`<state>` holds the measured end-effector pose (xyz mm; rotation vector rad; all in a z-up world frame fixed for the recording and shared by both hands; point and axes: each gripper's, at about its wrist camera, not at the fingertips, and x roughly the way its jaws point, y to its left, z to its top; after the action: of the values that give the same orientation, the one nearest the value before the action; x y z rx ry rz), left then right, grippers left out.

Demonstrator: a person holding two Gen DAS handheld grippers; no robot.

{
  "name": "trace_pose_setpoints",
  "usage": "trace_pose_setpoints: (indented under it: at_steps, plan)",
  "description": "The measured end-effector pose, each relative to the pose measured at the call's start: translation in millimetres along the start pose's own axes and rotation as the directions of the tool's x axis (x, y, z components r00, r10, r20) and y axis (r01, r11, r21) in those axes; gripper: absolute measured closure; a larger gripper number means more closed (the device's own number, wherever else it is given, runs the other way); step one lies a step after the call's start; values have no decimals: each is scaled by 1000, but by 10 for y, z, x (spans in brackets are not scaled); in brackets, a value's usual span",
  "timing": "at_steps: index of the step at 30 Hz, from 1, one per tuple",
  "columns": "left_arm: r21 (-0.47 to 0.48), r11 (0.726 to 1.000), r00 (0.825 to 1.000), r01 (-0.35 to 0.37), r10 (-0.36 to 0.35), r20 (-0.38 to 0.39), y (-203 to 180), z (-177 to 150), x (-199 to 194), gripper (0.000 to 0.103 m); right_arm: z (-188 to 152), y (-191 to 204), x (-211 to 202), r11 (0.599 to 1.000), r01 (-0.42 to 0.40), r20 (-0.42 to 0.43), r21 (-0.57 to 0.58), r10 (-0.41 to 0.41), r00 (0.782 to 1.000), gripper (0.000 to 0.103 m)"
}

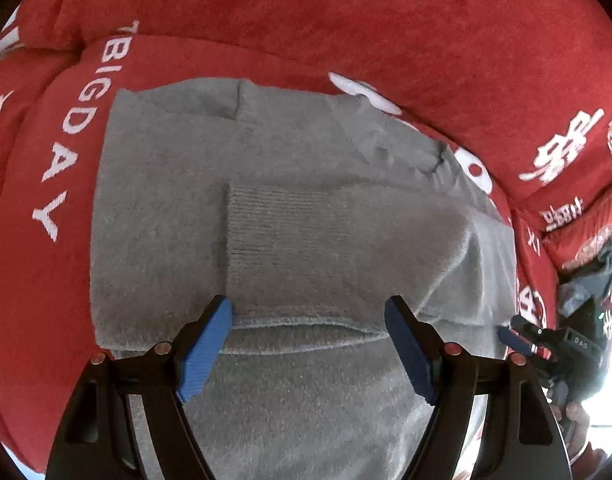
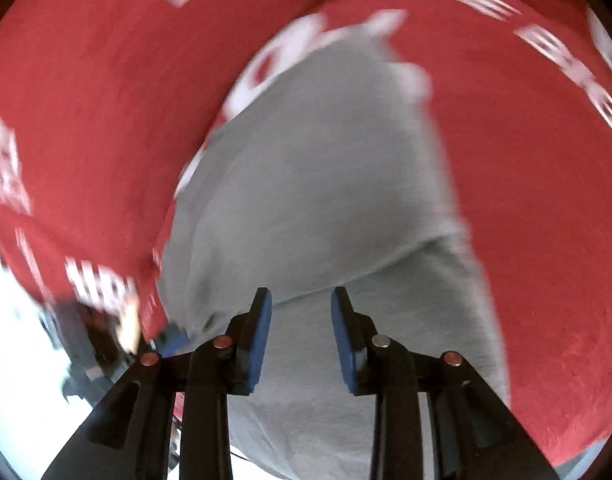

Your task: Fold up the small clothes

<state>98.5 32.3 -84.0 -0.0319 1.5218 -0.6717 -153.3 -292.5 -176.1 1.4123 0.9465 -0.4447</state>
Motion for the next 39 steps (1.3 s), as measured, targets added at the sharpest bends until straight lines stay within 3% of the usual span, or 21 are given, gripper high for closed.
trace_pose_setpoints:
  at_steps: [3,4,6,9,11,13,14,17,19,20,23,26,32,35,39]
  plan:
    - [2,1000,999,-30,30,19,11,8,-17,69,82,-244,-40,988,-71,73,139,61,995,69]
    - [5,1000,1000,-28,27,6,14,17,0,103,105,-312,-43,978,-99,96,185,82,992,75]
    - [15,998,998,-57,57,15,-15,11,-23,103,155,-347,-67,967,-132,109,219,110,988,96]
    - [96,984,986,-149,141,89,-87,-12,-146,103,189,-67,-157,994,-94,95,59,88,992,96]
    - [101,978,982,-182,174,78,-14,-14,-133,103,238,-16,-202,1000,-16,86,-22,17,996,96]
    - [82,974,976,-212,208,58,100,-15,-93,103,285,-90,-160,999,25,62,-31,-23,998,96]
    - [70,974,976,-213,210,49,147,-18,-93,103,300,-164,-107,1000,-3,24,-7,4,1000,96]
    - [39,983,983,-177,175,46,198,-47,-161,102,253,-209,-127,1000,-7,14,2,7,1000,92]
    - [32,987,987,-159,159,28,192,-70,-171,102,166,-148,-128,1000,-22,6,-9,22,1000,72]
    - [32,987,988,-155,155,11,185,-80,-158,102,107,-77,-81,999,-39,-6,-15,38,999,70]
    - [50,984,985,-171,172,-25,149,-108,-137,102,-102,204,17,991,-83,-99,-102,73,992,70]
    - [62,980,982,-190,191,-3,120,-138,-192,102,-330,641,375,971,-165,-220,-172,125,967,70]
    - [55,969,970,-242,240,50,247,-204,-404,102,-609,1249,1330,937,-349,-311,-29,323,894,70]
    - [35,970,970,-240,238,53,371,-231,-497,102,-727,1345,1686,941,-337,-339,35,328,882,70]
    - [11,968,967,-249,248,65,504,-273,-566,102,-848,1284,1841,965,-250,-342,78,262,902,70]
